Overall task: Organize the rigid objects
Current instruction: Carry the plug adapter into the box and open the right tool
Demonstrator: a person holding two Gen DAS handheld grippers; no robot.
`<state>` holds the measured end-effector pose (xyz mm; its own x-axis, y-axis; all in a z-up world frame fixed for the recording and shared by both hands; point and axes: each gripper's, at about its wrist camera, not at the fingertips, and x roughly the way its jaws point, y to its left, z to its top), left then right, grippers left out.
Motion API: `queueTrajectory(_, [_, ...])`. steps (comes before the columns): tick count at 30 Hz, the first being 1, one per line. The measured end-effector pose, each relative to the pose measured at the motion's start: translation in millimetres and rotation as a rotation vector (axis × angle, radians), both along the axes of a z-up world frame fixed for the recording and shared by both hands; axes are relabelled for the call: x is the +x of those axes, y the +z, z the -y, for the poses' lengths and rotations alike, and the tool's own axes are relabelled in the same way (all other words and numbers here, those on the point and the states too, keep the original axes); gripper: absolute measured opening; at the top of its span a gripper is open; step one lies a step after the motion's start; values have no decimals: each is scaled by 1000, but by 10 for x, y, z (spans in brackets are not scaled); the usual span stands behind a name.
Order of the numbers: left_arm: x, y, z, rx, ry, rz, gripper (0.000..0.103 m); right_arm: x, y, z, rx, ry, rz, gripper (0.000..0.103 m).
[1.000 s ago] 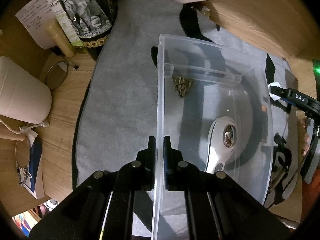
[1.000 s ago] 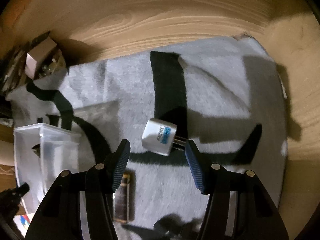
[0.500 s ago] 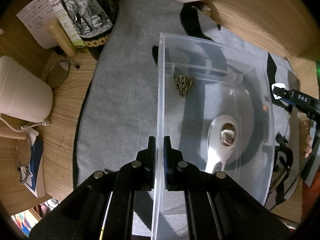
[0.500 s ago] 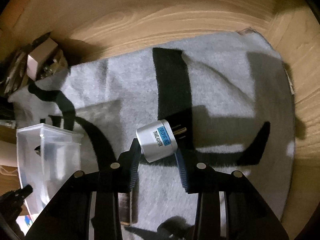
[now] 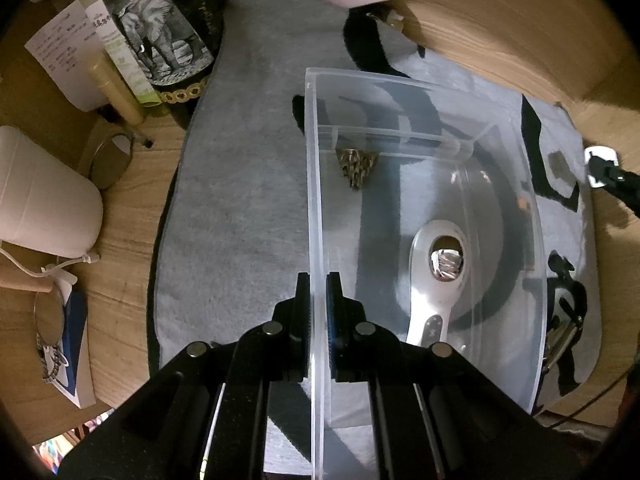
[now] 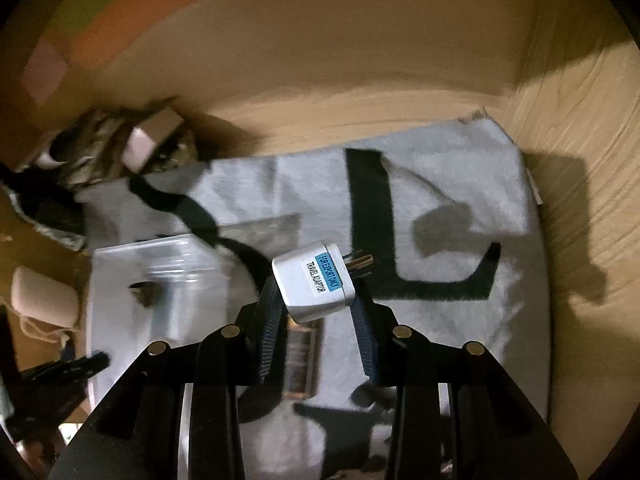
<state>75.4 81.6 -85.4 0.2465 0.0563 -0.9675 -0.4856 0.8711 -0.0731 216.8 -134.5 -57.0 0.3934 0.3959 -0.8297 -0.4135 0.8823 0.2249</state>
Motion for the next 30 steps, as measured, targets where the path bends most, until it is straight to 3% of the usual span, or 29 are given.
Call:
queueTrajectory(14, [-51,8,-9,-12,-30,25,6,-603,308,-611,55,162,36,32])
queueTrajectory(30, [-36,18,-9,-26,-33,19,6,-717,-127,-1364,-18,351,-97,32])
